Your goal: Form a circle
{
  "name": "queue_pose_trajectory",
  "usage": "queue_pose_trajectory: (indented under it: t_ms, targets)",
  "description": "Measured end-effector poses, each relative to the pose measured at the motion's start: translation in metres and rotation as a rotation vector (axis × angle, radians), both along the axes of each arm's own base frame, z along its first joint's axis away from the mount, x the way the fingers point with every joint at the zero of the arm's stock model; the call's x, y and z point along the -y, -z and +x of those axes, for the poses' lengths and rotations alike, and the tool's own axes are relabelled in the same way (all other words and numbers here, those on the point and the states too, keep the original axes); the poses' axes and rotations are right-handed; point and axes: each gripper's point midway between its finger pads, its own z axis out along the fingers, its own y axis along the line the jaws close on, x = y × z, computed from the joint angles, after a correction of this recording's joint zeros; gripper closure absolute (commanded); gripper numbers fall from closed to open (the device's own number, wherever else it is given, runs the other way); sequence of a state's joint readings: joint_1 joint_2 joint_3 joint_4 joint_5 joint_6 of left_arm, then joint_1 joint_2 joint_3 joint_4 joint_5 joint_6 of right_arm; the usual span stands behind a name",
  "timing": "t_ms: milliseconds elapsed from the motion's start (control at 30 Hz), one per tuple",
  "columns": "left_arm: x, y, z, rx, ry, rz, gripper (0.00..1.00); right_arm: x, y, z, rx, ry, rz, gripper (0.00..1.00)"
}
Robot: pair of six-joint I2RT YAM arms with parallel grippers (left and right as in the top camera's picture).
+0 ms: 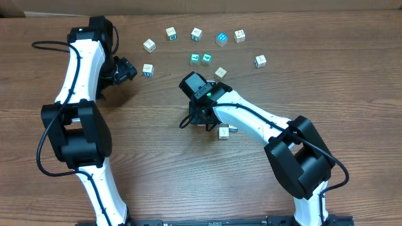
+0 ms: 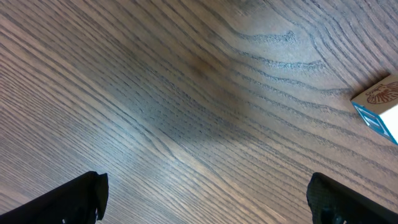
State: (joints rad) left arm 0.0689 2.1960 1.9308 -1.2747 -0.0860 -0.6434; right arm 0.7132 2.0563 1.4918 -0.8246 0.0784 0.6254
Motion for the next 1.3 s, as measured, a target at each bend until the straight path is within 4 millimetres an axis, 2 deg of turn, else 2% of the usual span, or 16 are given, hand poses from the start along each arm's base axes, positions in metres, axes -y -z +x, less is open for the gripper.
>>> queue_pose_trajectory:
  t_ms: [367, 667, 833, 933, 1200, 1267, 1300]
  targets:
    - [0.0, 0.0, 0.0, 0.0, 0.0, 0.0, 0.01, 0.0, 0.0, 0.0, 0.0, 0.0, 0.0, 0.53]
    - [0.0, 0.0, 0.0, 0.0, 0.0, 0.0, 0.0, -0.0001, 0.0, 0.0001, 0.0, 0.0, 0.0, 0.62]
    - [0.0, 0.0, 0.0, 0.0, 0.0, 0.0, 0.01, 0.0001, 0.0, -0.0001, 0.0, 0.0, 0.0, 0.61]
    - [0.0, 0.0, 0.0, 0.0, 0.0, 0.0, 0.0, 0.0001, 0.0, 0.0, 0.0, 0.0, -0.001, 0.51]
    - [0.0, 0.0, 0.0, 0.0, 0.0, 0.0, 0.0, 0.0005, 0.0002, -0.0005, -0.002, 0.001, -0.002, 0.38]
    - [0.0, 0.0, 0.0, 0.0, 0.0, 0.0, 0.0, 0.0004, 0.0002, -0.0005, -0.002, 0.001, -0.001, 0.3]
    - [0.0, 0.0, 0.0, 0.0, 0.0, 0.0, 0.0, 0.0005, 0.0002, -0.0006, -0.002, 0.0, -0.002, 0.22]
